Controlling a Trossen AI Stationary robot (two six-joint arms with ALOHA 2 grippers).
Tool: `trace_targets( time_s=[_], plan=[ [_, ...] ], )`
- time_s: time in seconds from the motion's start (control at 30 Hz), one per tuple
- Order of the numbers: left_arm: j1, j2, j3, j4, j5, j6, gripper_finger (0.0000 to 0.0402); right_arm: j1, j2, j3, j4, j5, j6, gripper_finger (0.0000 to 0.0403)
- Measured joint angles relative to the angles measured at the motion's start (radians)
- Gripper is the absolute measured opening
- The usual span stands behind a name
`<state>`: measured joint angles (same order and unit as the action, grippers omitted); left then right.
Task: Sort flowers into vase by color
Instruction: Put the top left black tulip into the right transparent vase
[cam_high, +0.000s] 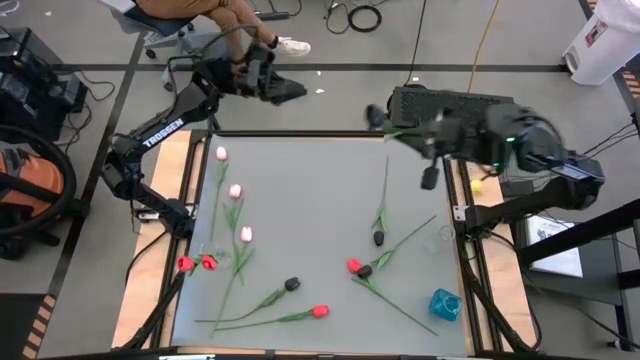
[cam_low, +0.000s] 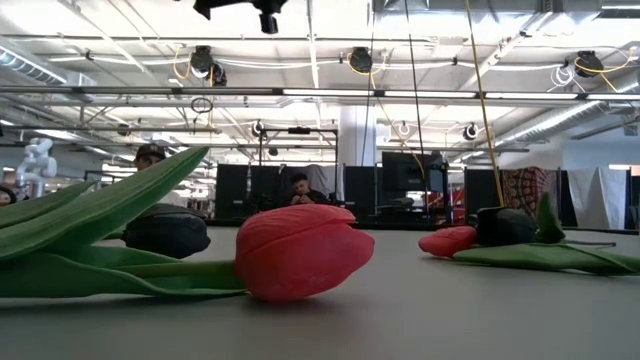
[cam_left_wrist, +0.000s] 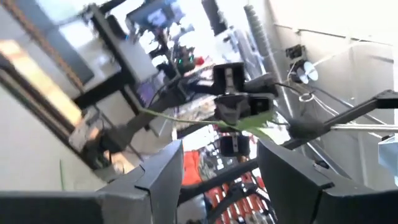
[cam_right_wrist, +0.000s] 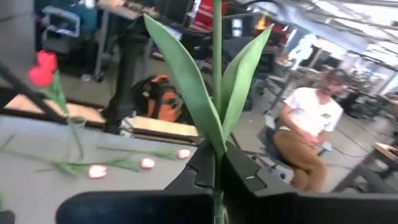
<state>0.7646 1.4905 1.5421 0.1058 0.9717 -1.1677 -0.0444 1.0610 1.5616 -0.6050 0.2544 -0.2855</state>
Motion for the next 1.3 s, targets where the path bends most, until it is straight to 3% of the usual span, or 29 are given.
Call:
trace_targets(
  time_s=[0.53, 0.93, 1.3],
  plan=[
    [0.026, -0.035, 0.000, 0.001, -0.031, 0.051, 0.0208, 0.000, -0.267, 0.000, -0.092, 0.164, 0.160, 0.0000],
    [0.026, -0.035, 0.000, 0.000, -0.031, 0.083, 0.0208, 0.000, -0.416, 0.000, -0.272, 0.168, 0.226, 0.0000],
    [0.026, -0.035, 0.000, 0.000, -0.079, 0.084, 0.0208, 0.000, -0.575, -0.102, -0.276, 0.202, 0.221, 0.0000]
  ],
)
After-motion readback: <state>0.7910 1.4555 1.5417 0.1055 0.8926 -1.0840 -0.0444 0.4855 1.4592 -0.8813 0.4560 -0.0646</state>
